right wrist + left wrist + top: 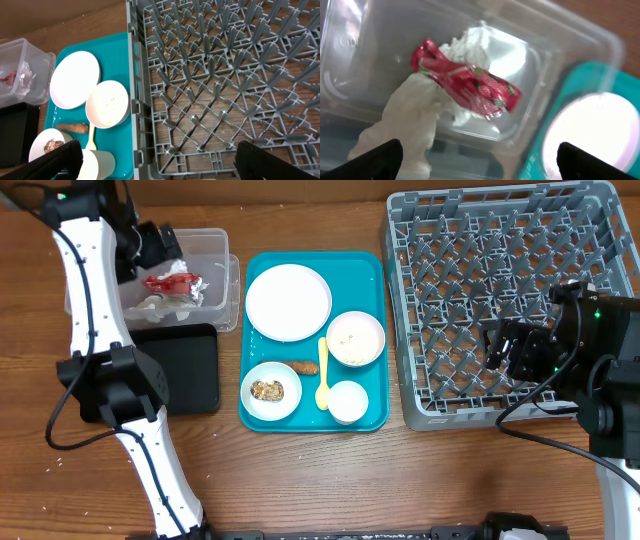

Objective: Sort waste into correct bins and load items into the dishwasher
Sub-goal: 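Carry the wrapper with the left gripper into the clear bin and release, then move the left gripper to the small bowl of food scraps and grasp it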

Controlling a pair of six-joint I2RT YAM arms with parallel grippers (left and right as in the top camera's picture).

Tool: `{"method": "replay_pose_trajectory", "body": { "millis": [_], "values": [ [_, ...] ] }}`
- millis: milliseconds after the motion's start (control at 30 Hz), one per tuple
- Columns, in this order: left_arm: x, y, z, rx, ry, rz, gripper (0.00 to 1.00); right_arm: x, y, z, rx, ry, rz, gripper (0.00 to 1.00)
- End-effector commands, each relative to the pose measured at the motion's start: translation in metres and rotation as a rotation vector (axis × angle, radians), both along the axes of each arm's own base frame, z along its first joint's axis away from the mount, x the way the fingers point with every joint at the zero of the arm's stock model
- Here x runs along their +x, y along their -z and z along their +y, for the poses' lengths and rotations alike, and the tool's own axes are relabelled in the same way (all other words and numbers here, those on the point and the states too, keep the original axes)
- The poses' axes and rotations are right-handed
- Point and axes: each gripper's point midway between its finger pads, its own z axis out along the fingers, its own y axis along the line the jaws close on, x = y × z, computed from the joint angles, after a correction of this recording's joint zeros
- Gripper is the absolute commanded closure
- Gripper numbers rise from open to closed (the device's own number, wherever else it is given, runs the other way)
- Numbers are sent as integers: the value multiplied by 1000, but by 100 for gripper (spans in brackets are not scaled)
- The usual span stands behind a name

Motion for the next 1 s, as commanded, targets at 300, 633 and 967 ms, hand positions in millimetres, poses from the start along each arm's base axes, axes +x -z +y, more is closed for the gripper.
{"method": "replay_pose_trajectory", "body": {
  "millis": [300, 633, 967],
  "values": [
    [-23, -131, -103, -153, 293, -282, 0, 1, -7, 2, 0, -12, -18, 0],
    [-69, -118, -214, -133, 570, -152, 0, -5, -2, 3, 4, -13, 18, 0],
    [-102, -18, -272, -54, 821, 110, 5, -4, -3, 2, 3, -13, 12, 0]
  ]
}}
